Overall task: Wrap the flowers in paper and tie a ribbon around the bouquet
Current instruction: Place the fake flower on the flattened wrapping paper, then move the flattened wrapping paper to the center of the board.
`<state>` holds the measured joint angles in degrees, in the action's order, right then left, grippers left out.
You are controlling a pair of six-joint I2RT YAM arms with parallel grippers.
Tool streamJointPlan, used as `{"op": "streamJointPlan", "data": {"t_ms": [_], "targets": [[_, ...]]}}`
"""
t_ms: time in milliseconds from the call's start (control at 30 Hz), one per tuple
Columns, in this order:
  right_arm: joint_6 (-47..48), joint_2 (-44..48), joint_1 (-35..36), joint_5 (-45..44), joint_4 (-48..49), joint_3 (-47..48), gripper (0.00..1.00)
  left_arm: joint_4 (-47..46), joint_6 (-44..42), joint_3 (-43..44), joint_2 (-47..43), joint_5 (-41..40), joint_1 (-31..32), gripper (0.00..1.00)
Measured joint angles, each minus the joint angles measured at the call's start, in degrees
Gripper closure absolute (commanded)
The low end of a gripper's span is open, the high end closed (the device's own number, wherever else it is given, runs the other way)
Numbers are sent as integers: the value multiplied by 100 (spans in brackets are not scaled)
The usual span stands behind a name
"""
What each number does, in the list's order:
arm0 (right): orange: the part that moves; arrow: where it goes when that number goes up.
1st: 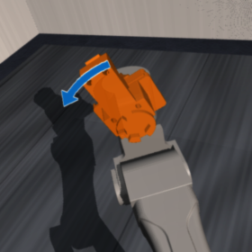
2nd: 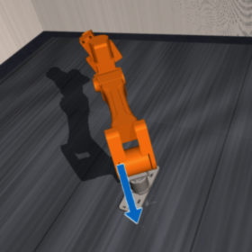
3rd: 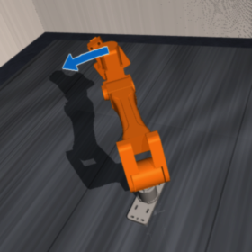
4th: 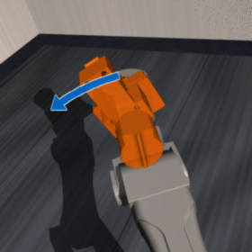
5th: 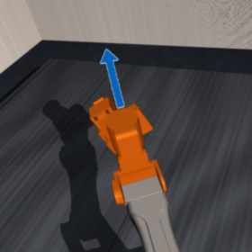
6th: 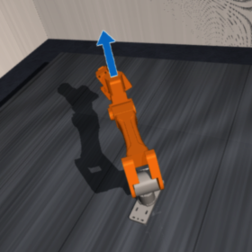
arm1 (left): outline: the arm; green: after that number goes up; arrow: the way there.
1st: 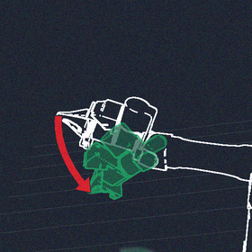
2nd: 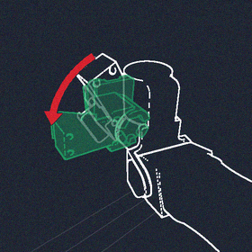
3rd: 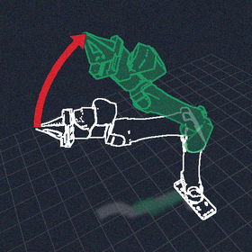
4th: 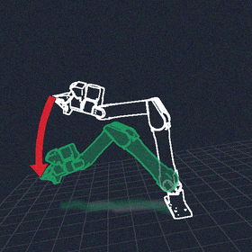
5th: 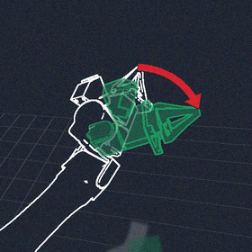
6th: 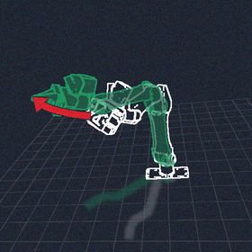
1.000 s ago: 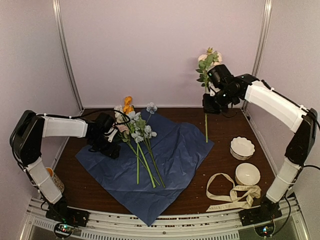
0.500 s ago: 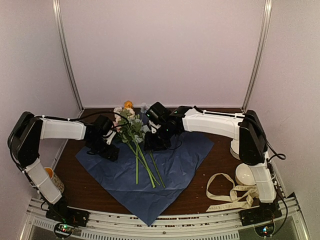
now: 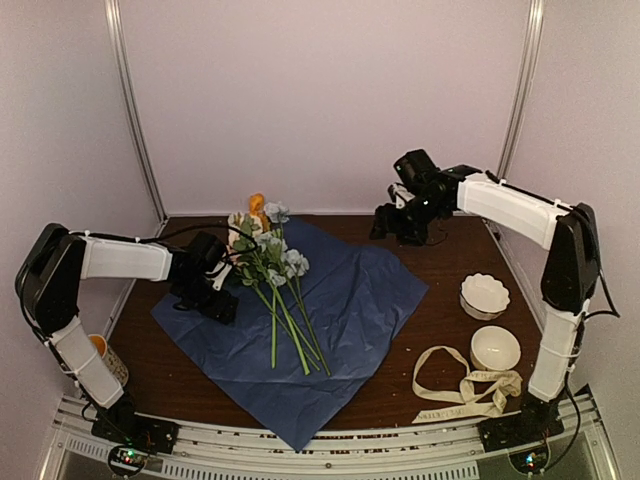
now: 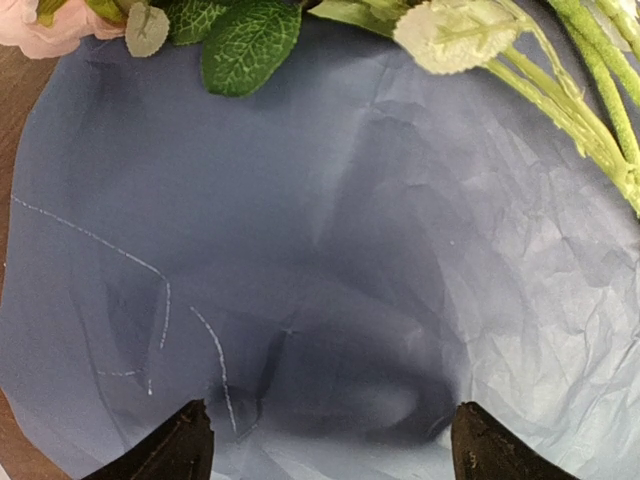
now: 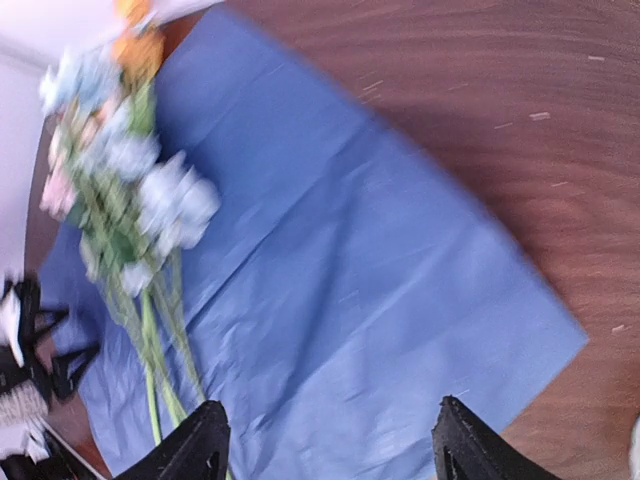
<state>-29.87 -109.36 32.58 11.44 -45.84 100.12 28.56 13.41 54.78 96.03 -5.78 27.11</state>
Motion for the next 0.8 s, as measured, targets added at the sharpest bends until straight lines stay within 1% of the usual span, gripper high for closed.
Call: {"op": "streamJointPlan", "data": {"t_ms": [100, 167, 233, 400, 533, 667, 800], "targets": [[37, -109, -815, 404, 101, -24, 22, 2, -2, 0, 0, -2, 0, 14], [81, -367, -1187, 669, 111, 76, 22, 11, -2, 7, 0, -13, 0, 14], [122, -767, -1386, 935, 133, 321, 22, 22, -2, 26, 2, -33, 0, 14], [170, -1823, -1469, 1491, 105, 1246, 23, 125, -37, 350, 168, -153, 0, 14], [247, -2312, -1467, 1823, 109, 1703, 25, 149, -94, 660, 431, -236, 0, 14], [315, -2474, -1473, 2138, 155, 1777, 31, 157, -160, 940, 693, -280, 0, 14], [398, -2483, -1473, 2553, 356, 1508, 39, 179, -236, 1163, 907, -284, 0, 14]]}}
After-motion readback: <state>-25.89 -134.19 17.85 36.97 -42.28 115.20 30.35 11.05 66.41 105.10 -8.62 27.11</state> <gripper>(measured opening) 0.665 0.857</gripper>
